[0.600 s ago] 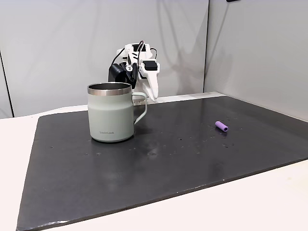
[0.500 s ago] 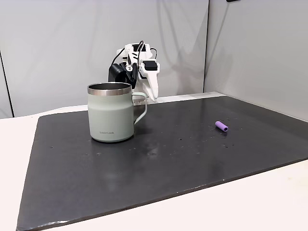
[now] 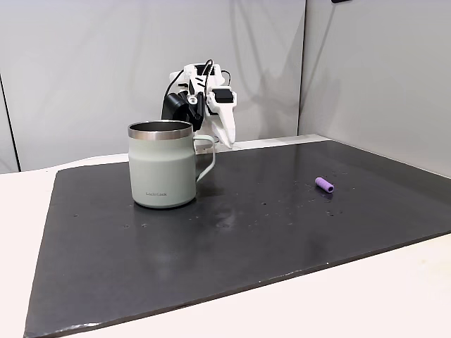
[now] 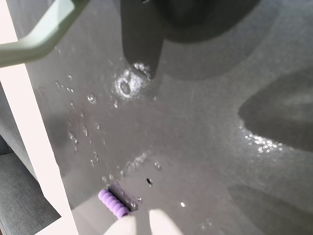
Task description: Grasp a pengrip and put it in the cup.
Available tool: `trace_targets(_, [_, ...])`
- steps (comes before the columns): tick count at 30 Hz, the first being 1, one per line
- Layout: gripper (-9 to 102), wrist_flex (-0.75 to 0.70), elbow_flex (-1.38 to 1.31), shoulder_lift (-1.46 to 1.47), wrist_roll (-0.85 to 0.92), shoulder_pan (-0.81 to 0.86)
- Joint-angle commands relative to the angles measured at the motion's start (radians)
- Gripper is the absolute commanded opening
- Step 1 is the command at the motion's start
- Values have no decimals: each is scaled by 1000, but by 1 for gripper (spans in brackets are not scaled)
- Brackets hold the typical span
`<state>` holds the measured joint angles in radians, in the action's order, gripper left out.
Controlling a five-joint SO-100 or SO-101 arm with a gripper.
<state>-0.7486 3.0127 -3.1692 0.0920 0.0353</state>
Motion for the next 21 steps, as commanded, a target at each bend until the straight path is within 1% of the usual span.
trace_targets(1, [0,11,-9,-9,0,-9])
trace_targets(5, [0,-15,-97,-6,41,-15])
trace_targets(7, [0,-14,-183,52,69,-37])
trace_targets(13, [0,-17,-574,489,67,-72])
trace_targets(18, [0,-101,-905,842,89,-91])
trace_targets(21, [0,-132,-1034,980,132,-110])
